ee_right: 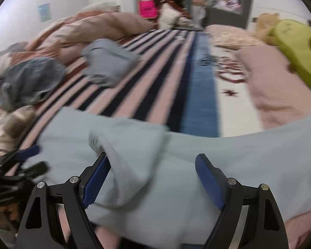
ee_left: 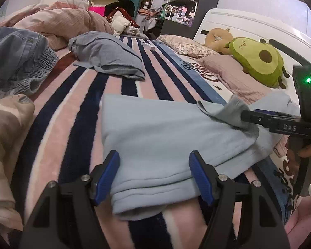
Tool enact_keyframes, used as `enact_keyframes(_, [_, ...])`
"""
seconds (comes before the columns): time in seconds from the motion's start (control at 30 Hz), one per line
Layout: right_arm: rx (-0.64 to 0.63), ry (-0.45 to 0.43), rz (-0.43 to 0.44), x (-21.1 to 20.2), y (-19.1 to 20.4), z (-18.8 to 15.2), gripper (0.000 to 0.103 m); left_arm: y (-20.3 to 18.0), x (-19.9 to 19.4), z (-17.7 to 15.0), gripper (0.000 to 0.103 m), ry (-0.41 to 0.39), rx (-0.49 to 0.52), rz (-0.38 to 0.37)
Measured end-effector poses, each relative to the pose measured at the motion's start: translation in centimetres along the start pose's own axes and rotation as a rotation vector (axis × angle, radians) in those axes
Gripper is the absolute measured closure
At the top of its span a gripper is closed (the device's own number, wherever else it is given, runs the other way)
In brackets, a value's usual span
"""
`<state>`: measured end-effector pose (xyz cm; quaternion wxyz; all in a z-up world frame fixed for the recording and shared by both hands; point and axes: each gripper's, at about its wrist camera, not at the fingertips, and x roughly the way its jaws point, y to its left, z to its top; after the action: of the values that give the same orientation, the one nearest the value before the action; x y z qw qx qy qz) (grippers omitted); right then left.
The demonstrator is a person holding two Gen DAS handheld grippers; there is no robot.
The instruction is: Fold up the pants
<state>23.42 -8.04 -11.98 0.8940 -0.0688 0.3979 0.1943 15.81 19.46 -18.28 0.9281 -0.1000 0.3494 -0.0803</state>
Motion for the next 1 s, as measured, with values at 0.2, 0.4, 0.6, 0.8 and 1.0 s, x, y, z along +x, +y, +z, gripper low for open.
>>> enact_keyframes(0.2, [0.151,0.047,-0.006,-1.1,-4.4,-1.8,0.025,-0.5,0.3,-0.1,0.031,0.009,0.025,0.019])
enact_keyframes(0.4, [0.178,0.049,0.169,-1.7,-4.3,-1.9,0.025,-0.3,0.4,-0.1,0.030,0.008,0.021,0.021])
enact_keyframes(0.6, [0.147,0.091,0.125,-0.6,-3.4,-2.1,0.033,-0.3,0.4,-0.1,0.030,0.009,0.016,0.022])
enact_keyframes(0.8, [0.213,0.122,0.170,-1.3,-4.5,-3.6,0.031,-0.2,0.4,-0.2,0.030,0.009,0.015,0.025])
enact_keyframes(1.0, [0.254,0.118,0.302,-0.3,-3.8,-3.3,0.047,-0.1,0.4,-0.2,0.030,0.010,0.013,0.023])
